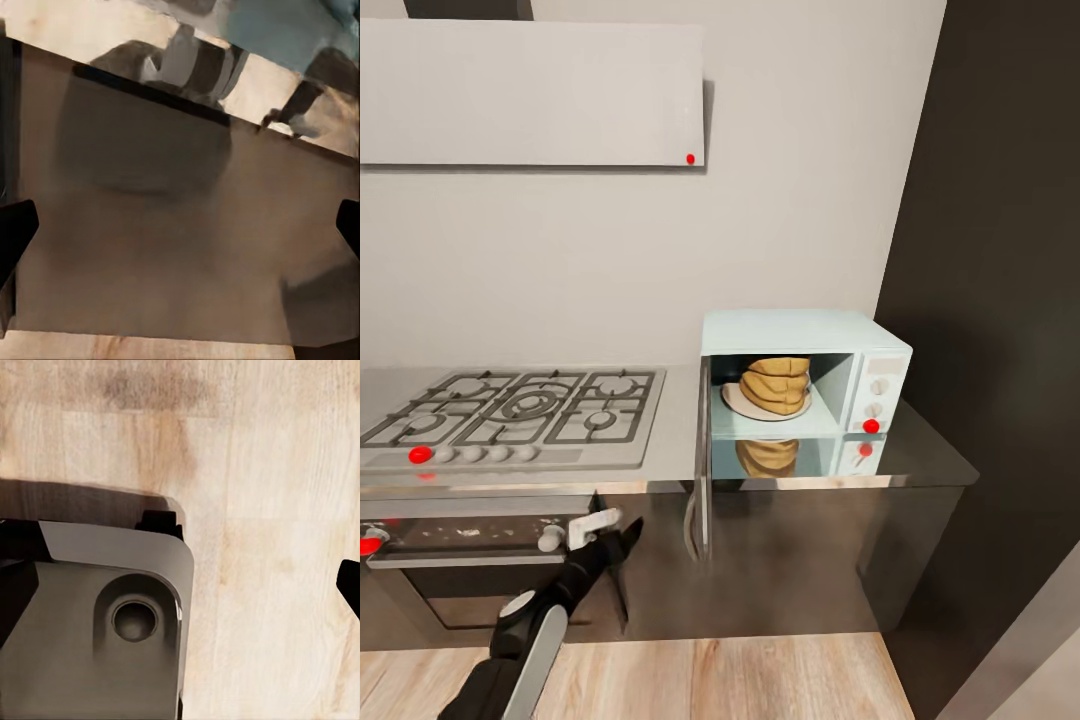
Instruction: In the kitchen, take the popcorn bag from the countertop, put it into the microwave, and heat it until the popcorn is cooked so the cooked popcorn ends up inside the bag.
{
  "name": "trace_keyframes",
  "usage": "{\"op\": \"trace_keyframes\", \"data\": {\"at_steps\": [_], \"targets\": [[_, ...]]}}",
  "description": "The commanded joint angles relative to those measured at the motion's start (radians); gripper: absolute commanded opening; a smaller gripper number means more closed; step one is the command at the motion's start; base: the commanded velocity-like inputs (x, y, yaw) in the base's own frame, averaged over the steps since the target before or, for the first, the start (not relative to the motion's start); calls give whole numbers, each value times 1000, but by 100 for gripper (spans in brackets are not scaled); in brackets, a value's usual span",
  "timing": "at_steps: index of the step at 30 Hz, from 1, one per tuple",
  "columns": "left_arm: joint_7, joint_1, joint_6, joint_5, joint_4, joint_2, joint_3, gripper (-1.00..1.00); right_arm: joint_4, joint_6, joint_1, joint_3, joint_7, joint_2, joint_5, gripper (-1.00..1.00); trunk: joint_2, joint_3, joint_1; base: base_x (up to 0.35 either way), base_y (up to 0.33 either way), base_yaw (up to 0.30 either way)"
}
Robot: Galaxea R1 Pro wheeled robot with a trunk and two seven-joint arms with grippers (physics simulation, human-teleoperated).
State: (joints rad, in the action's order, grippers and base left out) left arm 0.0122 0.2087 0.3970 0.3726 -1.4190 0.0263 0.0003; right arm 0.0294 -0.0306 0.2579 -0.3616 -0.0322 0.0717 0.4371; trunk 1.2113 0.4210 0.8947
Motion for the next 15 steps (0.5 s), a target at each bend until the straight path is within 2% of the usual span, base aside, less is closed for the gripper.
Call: {"op": "trace_keyframes", "data": {"at_steps": [1, 5, 8, 13, 15], "targets": [[1, 13, 5, 6, 8, 0, 1, 100, 3, -3, 1, -9, -2, 1, 8, 100, 1, 1, 0, 0, 0, 0], [2, 40, -9, 2, 25, -1, 1, 100, 2, -5, 1, -10, -1, 1, 8, 100, 1, 1, 0, 0, 0, 0], [0, 103, 3, -1, 24, 2, 1, 100, 1, -6, 1, -10, -1, 1, 8, 100, 1, 1, 0, 0, 0, 0], [-4, 123, 6, -4, -6, 6, -4, 100, 1, -6, 1, -11, -1, 2, 8, 100, 1, 1, 0, 0, 0, 0], [-9, 125, 6, -5, -26, 7, -27, 100, 1, -6, 1, -14, -1, 3, 8, 100, 1, 1, 0, 0, 0, 0]]}}
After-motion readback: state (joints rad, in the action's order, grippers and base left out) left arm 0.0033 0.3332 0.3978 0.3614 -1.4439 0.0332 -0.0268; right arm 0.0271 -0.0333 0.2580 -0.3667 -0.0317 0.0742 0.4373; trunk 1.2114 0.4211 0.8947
